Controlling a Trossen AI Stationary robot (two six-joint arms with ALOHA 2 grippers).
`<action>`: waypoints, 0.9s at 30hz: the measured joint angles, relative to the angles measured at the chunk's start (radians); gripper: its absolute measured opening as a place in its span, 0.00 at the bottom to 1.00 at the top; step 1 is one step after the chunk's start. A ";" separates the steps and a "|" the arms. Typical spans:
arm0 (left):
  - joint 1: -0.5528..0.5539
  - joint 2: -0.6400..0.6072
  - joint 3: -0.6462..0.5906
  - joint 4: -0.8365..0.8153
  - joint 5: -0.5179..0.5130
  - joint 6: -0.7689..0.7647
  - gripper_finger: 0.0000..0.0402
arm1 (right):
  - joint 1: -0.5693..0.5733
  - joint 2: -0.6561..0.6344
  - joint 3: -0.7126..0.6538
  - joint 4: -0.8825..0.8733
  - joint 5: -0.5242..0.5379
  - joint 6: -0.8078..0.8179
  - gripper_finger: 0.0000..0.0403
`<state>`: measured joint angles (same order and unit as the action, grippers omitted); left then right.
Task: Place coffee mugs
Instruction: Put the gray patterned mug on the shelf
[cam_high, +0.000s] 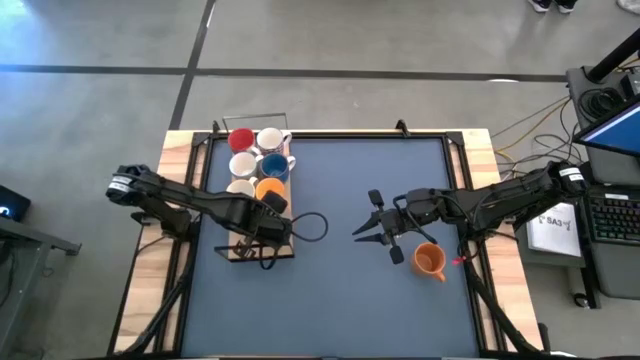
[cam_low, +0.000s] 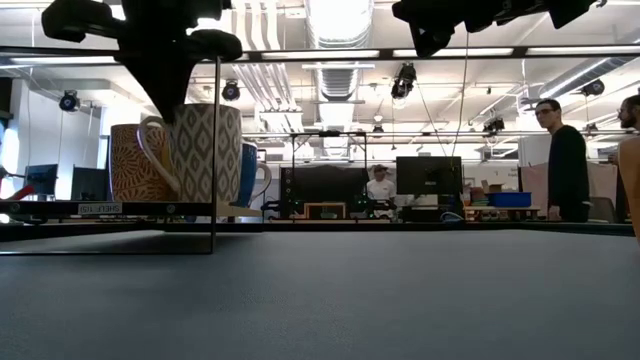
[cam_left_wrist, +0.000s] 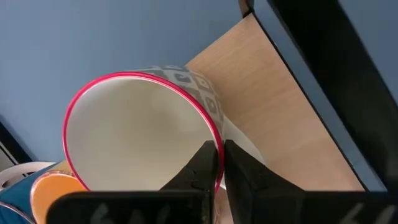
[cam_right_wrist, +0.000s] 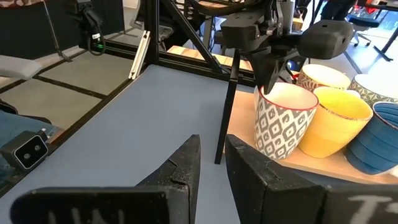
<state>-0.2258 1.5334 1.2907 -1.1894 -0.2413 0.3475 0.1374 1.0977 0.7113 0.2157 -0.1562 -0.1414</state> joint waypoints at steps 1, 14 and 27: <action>0.000 -0.002 0.000 -0.003 0.006 -0.006 0.01 | 0.000 0.000 0.000 -0.001 0.000 0.000 0.16; -0.004 -0.029 0.057 -0.060 0.065 -0.116 0.00 | 0.000 0.000 0.000 -0.001 0.000 0.002 0.16; -0.051 -0.030 0.069 -0.114 0.126 -0.259 0.00 | 0.000 0.000 -0.002 -0.002 0.000 0.003 0.16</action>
<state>-0.2771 1.5032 1.3594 -1.3036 -0.1154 0.0881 0.1373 1.0977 0.7097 0.2138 -0.1562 -0.1383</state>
